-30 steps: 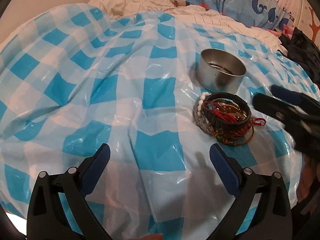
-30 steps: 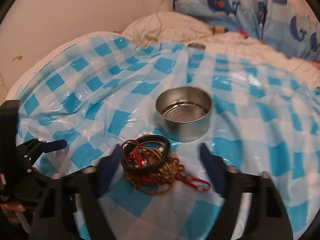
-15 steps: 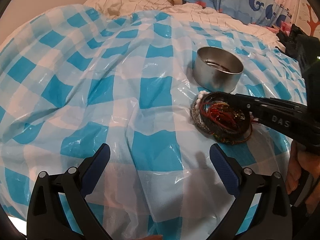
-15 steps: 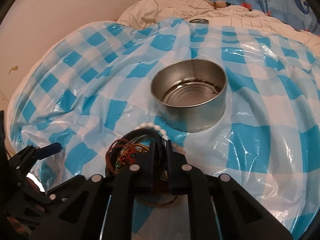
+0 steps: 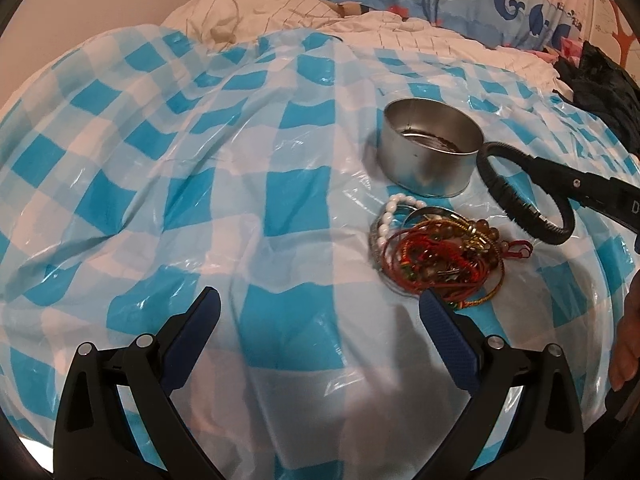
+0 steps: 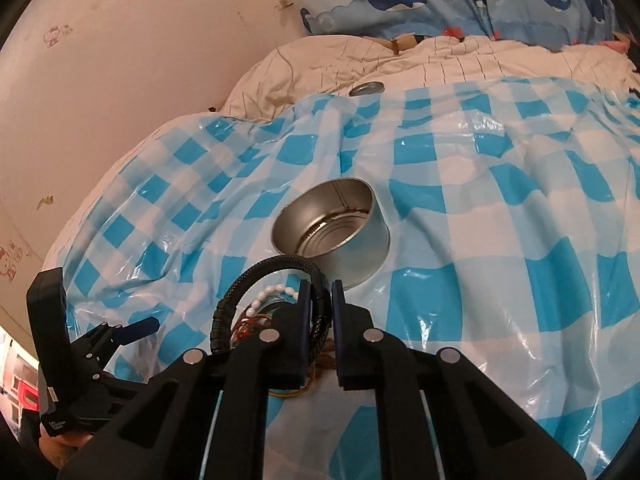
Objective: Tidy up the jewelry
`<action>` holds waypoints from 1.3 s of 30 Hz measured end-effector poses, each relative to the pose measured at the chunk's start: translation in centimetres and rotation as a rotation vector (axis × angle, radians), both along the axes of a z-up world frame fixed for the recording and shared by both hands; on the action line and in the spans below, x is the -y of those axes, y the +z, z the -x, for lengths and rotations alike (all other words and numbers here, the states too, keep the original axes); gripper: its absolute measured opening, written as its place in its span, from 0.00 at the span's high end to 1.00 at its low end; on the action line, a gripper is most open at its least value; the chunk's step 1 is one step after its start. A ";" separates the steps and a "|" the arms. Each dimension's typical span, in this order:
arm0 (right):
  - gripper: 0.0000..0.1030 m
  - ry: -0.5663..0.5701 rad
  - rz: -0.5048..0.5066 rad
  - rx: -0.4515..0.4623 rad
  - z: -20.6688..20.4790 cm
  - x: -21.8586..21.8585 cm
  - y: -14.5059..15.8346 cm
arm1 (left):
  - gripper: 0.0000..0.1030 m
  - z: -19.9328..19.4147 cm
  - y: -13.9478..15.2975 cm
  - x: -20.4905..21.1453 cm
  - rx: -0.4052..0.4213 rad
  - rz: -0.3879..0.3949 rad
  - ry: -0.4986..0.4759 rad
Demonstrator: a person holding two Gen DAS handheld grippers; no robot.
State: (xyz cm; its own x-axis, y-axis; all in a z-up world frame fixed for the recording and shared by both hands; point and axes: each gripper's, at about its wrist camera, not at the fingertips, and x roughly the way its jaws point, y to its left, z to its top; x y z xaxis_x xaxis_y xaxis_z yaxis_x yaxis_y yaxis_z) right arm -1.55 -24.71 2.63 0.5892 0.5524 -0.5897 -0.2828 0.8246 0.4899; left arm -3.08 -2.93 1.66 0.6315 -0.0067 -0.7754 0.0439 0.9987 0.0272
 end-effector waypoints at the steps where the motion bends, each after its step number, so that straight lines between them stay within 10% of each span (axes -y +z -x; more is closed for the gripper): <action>1: 0.89 -0.001 -0.001 -0.003 0.0 0.1 -0.2 | 0.07 0.0 0.0 0.2 0.007 0.000 -0.006; 39: 0.89 -0.026 -0.057 0.016 0.0 1.5 0.5 | 0.07 -1.3 -0.4 3.4 0.002 -0.018 -0.040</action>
State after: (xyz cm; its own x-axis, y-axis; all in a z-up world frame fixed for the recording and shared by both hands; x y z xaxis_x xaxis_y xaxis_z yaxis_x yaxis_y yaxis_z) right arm -1.59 -26.23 3.18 0.6130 0.5693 -0.5478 -0.2702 0.8026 0.5318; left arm -1.82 -6.38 1.30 0.6325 -0.0185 -0.7744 0.0840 0.9955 0.0448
